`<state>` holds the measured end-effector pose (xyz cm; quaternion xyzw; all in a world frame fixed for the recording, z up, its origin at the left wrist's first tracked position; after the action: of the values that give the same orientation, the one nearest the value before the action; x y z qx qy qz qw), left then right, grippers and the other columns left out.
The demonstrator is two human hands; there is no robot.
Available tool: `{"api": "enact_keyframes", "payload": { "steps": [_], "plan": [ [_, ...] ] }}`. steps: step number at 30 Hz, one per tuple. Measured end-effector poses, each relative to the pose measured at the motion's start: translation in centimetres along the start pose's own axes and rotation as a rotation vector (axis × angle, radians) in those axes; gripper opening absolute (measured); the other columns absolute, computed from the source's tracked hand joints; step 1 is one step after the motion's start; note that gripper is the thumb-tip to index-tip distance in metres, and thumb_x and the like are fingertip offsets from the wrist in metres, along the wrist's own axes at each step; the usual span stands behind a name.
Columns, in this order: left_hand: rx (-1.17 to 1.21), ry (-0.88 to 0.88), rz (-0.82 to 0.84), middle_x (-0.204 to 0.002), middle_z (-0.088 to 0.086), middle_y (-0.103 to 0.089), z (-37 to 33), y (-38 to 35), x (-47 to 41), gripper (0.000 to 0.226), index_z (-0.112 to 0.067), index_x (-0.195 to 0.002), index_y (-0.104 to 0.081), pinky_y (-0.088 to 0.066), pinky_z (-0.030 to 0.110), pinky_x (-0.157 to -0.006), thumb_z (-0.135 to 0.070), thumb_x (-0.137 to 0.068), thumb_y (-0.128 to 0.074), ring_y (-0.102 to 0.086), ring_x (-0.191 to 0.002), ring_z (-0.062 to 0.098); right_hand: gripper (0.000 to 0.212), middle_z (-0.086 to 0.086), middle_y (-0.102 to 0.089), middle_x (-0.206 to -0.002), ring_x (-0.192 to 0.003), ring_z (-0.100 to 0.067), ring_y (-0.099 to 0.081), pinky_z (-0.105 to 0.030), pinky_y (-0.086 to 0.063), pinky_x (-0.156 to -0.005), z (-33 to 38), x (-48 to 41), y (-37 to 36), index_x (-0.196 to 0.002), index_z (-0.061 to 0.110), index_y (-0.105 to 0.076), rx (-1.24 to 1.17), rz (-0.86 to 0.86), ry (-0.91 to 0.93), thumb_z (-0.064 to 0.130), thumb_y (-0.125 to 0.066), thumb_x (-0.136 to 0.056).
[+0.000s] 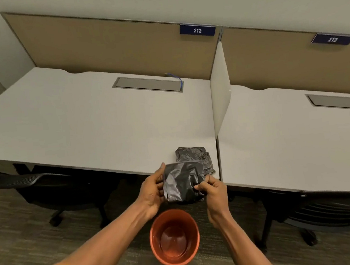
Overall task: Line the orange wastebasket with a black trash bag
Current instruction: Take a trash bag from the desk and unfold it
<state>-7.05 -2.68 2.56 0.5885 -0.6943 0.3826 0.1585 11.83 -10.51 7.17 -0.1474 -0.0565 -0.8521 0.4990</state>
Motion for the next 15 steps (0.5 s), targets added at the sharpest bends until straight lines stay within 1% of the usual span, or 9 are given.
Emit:
{"api": "enact_keyframes", "payload": {
  "steps": [1,2,4,5,8,11,12,13,15],
  "plan": [
    [0.029,0.025,0.041,-0.116,0.022,-0.085,0.1,0.4,0.9,0.054,-0.008,-0.101,-0.091,-0.064,0.056,-0.102,-0.059,-0.082,-0.087,-0.081,-0.107,0.039,0.055,0.006,-0.05,-0.054,-0.056,-0.007,-0.048,-0.029,-0.043,-0.061,0.2,1.3,-0.4,-0.046,0.026,-0.05,-0.004,0.016,0.01,-0.013,-0.065,-0.083],
    [0.056,0.047,0.1,-0.12,0.023,-0.083,0.1,0.7,2.0,0.053,-0.008,-0.106,-0.09,-0.065,0.056,-0.1,-0.056,-0.085,-0.086,-0.081,-0.111,0.04,0.05,0.004,-0.05,-0.055,-0.056,-0.008,-0.048,-0.028,-0.043,-0.06,0.4,2.7,-0.8,-0.047,0.025,-0.05,-0.017,0.036,0.018,-0.009,-0.067,-0.08],
    [0.08,0.077,0.22,-0.126,0.023,-0.082,-0.1,1.1,4.7,0.046,-0.008,-0.115,-0.088,-0.069,0.045,-0.086,-0.046,-0.09,-0.084,-0.083,-0.107,0.035,0.03,-0.002,-0.051,-0.06,-0.061,-0.013,-0.05,-0.029,-0.043,-0.059,0.5,5.1,-1.4,-0.053,0.019,-0.049,-0.053,0.088,0.031,0.001,-0.067,-0.07],
    [0.065,0.08,0.239,-0.128,0.024,-0.08,0.0,1.6,5.9,0.041,-0.008,-0.116,-0.087,-0.069,0.041,-0.081,-0.039,-0.091,-0.085,-0.084,-0.103,0.033,0.023,-0.005,-0.052,-0.063,-0.065,-0.016,-0.051,-0.029,-0.045,-0.059,0.3,6.2,-1.7,-0.056,0.016,-0.049,-0.068,0.113,0.028,0.004,-0.066,-0.067],
    [-0.002,0.006,0.146,-0.127,0.029,-0.077,-0.1,3.9,8.5,0.027,-0.004,-0.111,-0.087,-0.069,0.037,-0.073,-0.016,-0.087,-0.085,-0.084,-0.088,0.028,0.018,-0.009,-0.056,-0.068,-0.071,-0.02,-0.054,-0.025,-0.047,-0.058,-0.6,8.7,-2.7,-0.058,0.014,-0.051,-0.093,0.189,0.0,0.003,-0.064,-0.064],
    [-0.005,-0.052,0.085,-0.121,0.029,-0.08,-0.1,5.9,10.6,0.024,-0.001,-0.115,-0.081,-0.068,0.042,-0.081,0.001,-0.091,-0.078,-0.082,-0.087,0.029,0.012,-0.017,-0.059,-0.077,-0.08,-0.034,-0.057,-0.029,-0.05,-0.062,-1.6,10.9,-3.6,-0.067,0.005,-0.055,-0.034,0.307,-0.025,0.004,-0.067,-0.062],
    [-0.031,-0.066,0.075,-0.117,0.027,-0.082,-0.1,6.3,11.3,0.026,0.0,-0.117,-0.079,-0.067,0.043,-0.085,0.006,-0.091,-0.075,-0.082,-0.09,0.03,0.02,-0.019,-0.066,-0.085,-0.086,-0.037,-0.063,-0.03,-0.055,-0.067,-2.1,11.6,-3.9,-0.077,-0.001,-0.06,-0.004,0.357,-0.037,0.008,-0.071,-0.064],
    [-0.076,-0.086,0.065,-0.115,0.026,-0.082,-0.1,6.7,11.9,0.029,0.0,-0.117,-0.078,-0.066,0.044,-0.087,0.011,-0.09,-0.073,-0.082,-0.093,0.032,0.035,-0.017,-0.075,-0.1,-0.097,-0.037,-0.07,-0.032,-0.061,-0.077,-2.5,12.3,-4.3,-0.095,-0.005,-0.065,0.008,0.411,-0.055,0.014,-0.076,-0.068],
    [-0.215,-0.139,0.053,-0.112,0.025,-0.083,-0.2,7.3,13.4,0.036,-0.001,-0.115,-0.08,-0.067,0.043,-0.09,0.02,-0.088,-0.07,-0.082,-0.101,0.034,0.06,-0.011,-0.078,-0.129,-0.12,-0.028,-0.074,-0.039,-0.062,-0.098,-2.9,13.6,-5.2,-0.133,0.01,-0.067,0.013,0.504,-0.094,0.03,-0.083,-0.079]
  ]
}}
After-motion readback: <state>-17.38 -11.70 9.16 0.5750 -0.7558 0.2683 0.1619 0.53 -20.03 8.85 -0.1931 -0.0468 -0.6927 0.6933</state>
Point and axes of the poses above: each hand's wrist, its own x-axis away from the middle knuckle, its own y-axis out of the back of the hand, z = x × y, the point moved 7 cm from there along -x, towards the middle knuckle
